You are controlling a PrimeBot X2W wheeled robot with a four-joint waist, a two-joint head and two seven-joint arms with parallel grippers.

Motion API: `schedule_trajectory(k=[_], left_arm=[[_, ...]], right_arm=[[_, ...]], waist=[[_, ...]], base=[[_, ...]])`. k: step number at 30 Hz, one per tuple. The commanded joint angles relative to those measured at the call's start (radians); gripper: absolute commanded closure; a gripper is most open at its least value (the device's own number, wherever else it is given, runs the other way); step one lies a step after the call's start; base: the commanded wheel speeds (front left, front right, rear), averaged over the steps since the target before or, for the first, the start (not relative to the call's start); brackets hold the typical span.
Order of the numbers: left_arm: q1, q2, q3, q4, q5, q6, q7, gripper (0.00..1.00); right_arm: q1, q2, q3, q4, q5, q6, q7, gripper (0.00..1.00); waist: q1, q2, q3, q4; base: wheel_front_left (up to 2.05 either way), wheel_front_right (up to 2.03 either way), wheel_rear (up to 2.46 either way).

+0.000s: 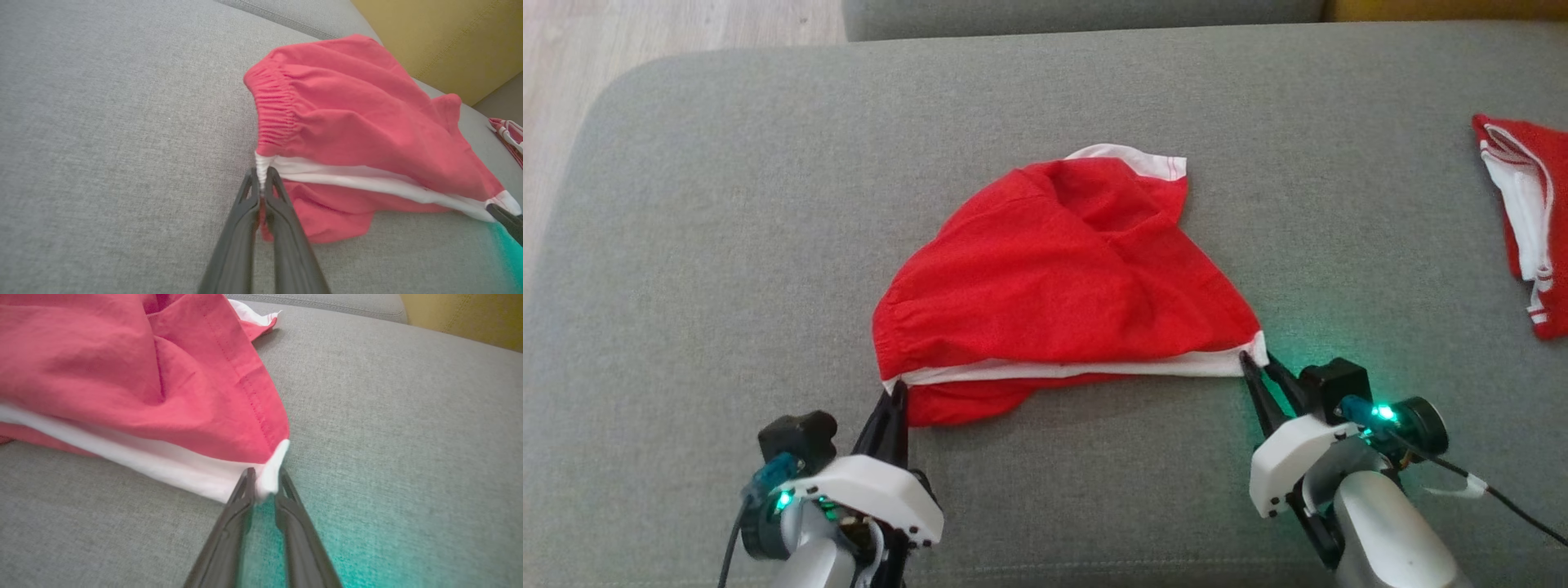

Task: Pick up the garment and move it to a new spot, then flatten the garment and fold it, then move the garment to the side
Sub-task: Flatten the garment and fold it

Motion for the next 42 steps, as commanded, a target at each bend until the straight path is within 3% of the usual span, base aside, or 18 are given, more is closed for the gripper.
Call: schedule_trajectory(k=[1, 2, 3, 14, 18, 19, 22, 30, 34, 38, 42], left_arm=[[-0.032, 0.017, 0.027, -0.023, -0.006, 0.005, -0.011, 1.00], [-0.031, 0.018, 0.027, -0.024, -0.007, 0.005, -0.011, 1.00], [-0.032, 0.019, 0.027, -0.025, -0.007, 0.006, -0.012, 1.00], [-0.041, 0.037, 0.044, -0.114, -0.003, 0.002, -0.051, 1.00], [-0.069, 0.070, 0.058, -0.246, 0.015, 0.007, -0.055, 1.00], [-0.069, 0.070, 0.058, -0.246, 0.015, 0.007, -0.055, 1.00], [-0.098, 0.107, 0.070, -0.398, 0.029, 0.012, -0.030, 1.00], [-0.203, 0.206, 0.091, -0.732, 0.082, 0.021, 0.096, 1.00], [-0.278, 0.231, 0.088, -0.832, 0.096, 0.019, 0.170, 1.00], [-0.375, 0.250, 0.074, -0.818, 0.076, -0.019, 0.240, 1.00], [-0.493, 0.245, 0.077, -0.678, 0.011, -0.062, 0.297, 1.00]], right_arm=[[-0.029, -0.003, 0.028, -0.019, 0.012, 0.007, -0.018, 0.85], [-0.029, -0.003, 0.030, -0.020, 0.014, 0.007, -0.023, 0.99], [-0.029, -0.003, 0.030, -0.023, 0.017, 0.007, -0.030, 1.00], [-0.016, -0.003, 0.053, -0.179, 0.107, 0.007, -0.089, 1.00], [0.002, -0.006, 0.066, -0.367, 0.145, 0.007, -0.092, 1.00], [0.002, -0.006, 0.066, -0.367, 0.145, 0.007, -0.092, 1.00], [0.035, -0.013, 0.062, -0.556, 0.202, 0.007, -0.056, 1.00], [0.078, -0.055, -0.004, -0.941, 0.256, 0.007, 0.045, 1.00], [0.076, -0.061, -0.035, -1.081, 0.248, 0.007, 0.090, 1.00], [0.040, -0.064, -0.060, -1.139, 0.232, 0.007, 0.133, 1.00], [-0.057, -0.061, -0.058, -1.062, 0.238, 0.007, 0.163, 1.00]], waist=[[0.0000, 0.0000, -0.005, -0.003], [0.0000, 0.0000, -0.007, -0.004], [0.0000, 0.0000, -0.009, -0.005], [0.0000, 0.0000, -0.072, -0.018], [0.0000, 0.0000, -0.124, -0.029], [0.0000, 0.0000, -0.124, -0.029], [0.0000, 0.0000, -0.161, -0.037], [0.0000, 0.0000, -0.172, -0.057], [0.0000, 0.0000, -0.156, -0.067], [0.0000, 0.0000, -0.109, -0.077], [0.0000, 0.0000, -0.037, -0.088]], base=[[0.00, 0.00, 0.00], [0.00, 0.00, 0.00], [0.00, 0.00, 0.00], [0.00, 0.00, 0.00], [0.00, 0.00, 0.00], [0.00, 0.00, 0.00], [0.00, 0.00, 0.00], [0.00, 0.00, 0.00], [0.00, 0.00, 0.00], [0.00, 0.00, 0.00], [0.00, 0.00, 0.00]])
